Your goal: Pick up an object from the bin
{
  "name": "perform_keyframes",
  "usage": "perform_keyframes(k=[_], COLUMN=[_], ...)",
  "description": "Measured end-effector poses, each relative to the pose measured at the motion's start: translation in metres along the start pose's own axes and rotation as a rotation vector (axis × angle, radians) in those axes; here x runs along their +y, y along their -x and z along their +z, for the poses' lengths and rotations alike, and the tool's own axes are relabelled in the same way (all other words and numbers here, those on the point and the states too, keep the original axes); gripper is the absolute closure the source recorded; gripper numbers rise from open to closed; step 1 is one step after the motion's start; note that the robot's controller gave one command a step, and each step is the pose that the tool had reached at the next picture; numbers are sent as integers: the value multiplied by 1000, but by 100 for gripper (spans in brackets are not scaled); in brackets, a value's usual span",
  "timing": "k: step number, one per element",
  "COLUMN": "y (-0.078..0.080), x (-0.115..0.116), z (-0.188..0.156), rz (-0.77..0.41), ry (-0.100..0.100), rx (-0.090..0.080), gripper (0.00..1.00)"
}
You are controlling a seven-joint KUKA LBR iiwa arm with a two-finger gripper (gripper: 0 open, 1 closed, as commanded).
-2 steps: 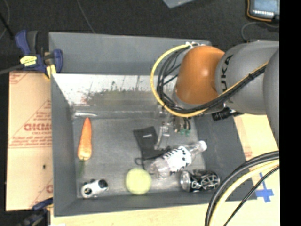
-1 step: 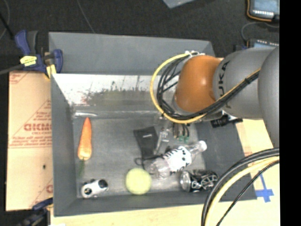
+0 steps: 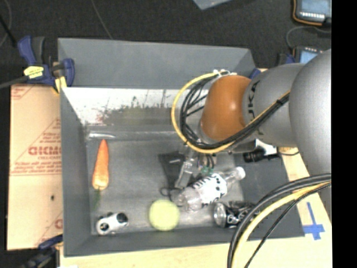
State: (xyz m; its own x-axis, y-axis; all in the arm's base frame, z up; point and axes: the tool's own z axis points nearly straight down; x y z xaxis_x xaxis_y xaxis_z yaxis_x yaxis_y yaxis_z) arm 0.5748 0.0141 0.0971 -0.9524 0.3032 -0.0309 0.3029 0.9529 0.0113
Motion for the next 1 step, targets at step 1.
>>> perform_keyframes(k=[1], y=[32], x=[-9], z=[25], rz=[331], ry=[-2], rx=[-6], gripper=[100])
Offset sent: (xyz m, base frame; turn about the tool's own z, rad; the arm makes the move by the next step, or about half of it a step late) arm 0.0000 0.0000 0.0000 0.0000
